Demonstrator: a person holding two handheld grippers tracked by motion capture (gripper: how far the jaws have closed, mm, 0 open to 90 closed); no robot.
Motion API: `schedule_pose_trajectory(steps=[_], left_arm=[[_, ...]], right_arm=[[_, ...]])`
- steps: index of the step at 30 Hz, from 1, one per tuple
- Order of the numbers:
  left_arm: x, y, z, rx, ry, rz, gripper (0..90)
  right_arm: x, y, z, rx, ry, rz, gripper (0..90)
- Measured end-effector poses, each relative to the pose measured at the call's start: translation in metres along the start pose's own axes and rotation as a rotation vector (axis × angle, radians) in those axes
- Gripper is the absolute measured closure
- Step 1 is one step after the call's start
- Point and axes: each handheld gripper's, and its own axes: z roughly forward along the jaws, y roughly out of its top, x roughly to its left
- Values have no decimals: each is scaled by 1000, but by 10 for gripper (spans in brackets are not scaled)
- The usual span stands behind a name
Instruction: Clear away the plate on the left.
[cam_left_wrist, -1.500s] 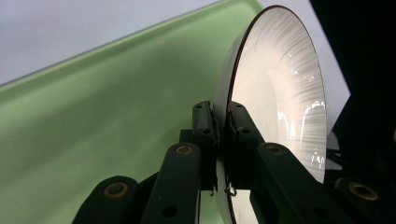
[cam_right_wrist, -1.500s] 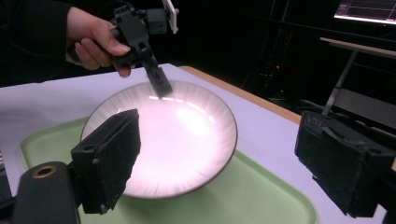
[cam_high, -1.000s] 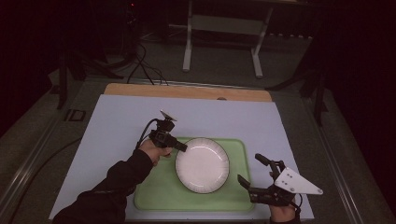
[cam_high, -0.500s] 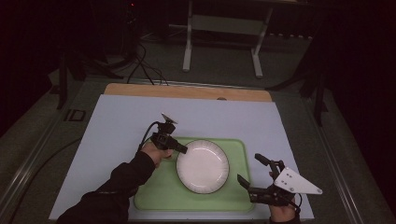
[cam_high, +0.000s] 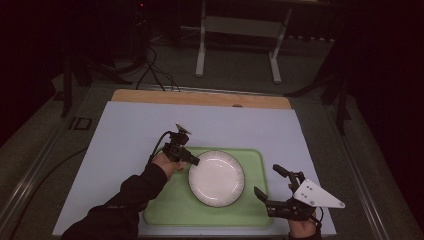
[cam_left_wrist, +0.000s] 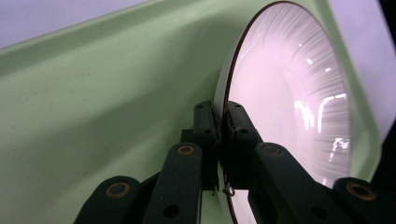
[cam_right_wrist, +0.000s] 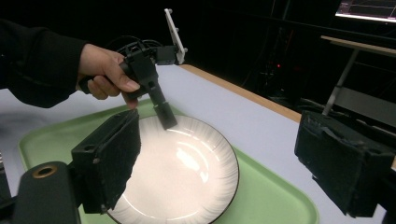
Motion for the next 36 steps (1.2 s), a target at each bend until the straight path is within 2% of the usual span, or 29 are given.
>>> schedule_pose_trajectory(steps=[10,16,17,28,29,31,36], left_arm=[[7,-3,4,18,-4,-16,848],[12,-5,10,35,16,-15,842],[13,-6,10,32,6,-19,841],[10,-5,10,26,26,-3,831],[9,-5,9,18,35,11,830],[9,-5,7,-4,21,5,812],[8,-3,-3,-45,-2,30,746]], right_arm=[[0,-1,1,3,5,6,141],[-1,-1,2,3,10,10,141],[-1,-1,2,5,10,10,141],[-1,-1,3,12,16,8,141],[-1,-1,4,12,17,10,141],[-1,-1,4,10,19,10,141],[-1,-1,5,13,24,10,141]])
